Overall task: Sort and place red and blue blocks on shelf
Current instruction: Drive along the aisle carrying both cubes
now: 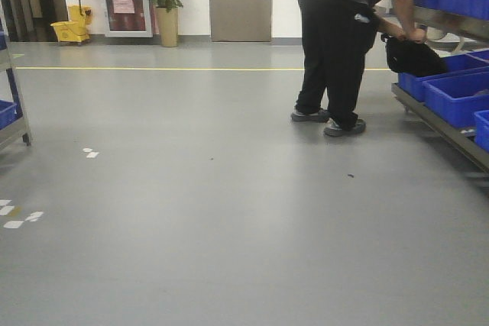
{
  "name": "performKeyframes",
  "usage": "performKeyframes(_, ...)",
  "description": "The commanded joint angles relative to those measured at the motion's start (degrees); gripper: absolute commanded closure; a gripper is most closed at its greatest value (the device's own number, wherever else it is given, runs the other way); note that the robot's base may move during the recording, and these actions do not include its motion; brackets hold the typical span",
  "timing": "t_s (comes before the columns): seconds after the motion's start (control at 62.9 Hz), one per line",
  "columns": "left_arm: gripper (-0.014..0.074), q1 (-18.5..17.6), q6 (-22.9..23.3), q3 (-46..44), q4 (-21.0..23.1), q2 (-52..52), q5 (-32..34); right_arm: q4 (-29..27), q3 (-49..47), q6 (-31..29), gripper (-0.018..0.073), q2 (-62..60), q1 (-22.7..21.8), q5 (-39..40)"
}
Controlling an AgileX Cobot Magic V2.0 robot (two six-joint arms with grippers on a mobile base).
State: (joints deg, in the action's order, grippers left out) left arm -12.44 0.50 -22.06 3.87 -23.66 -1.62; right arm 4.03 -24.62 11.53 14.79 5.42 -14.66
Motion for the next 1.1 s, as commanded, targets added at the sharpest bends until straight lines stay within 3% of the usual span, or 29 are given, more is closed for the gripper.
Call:
performKeyframes(0.0, 0.0276, -0.04, 0.05, -1.70, 0.56, -0.26, 5.48, 0.94, -1.57, -0.50, 0.0187, 0.53, -0.37, 5.22)
performKeyframes(1.081, 0.0276, -0.04, 0.05, -1.70, 0.56, -0.26, 5.48, 0.94, -1.57, -0.50, 0.0187, 0.53, -0.37, 5.22)
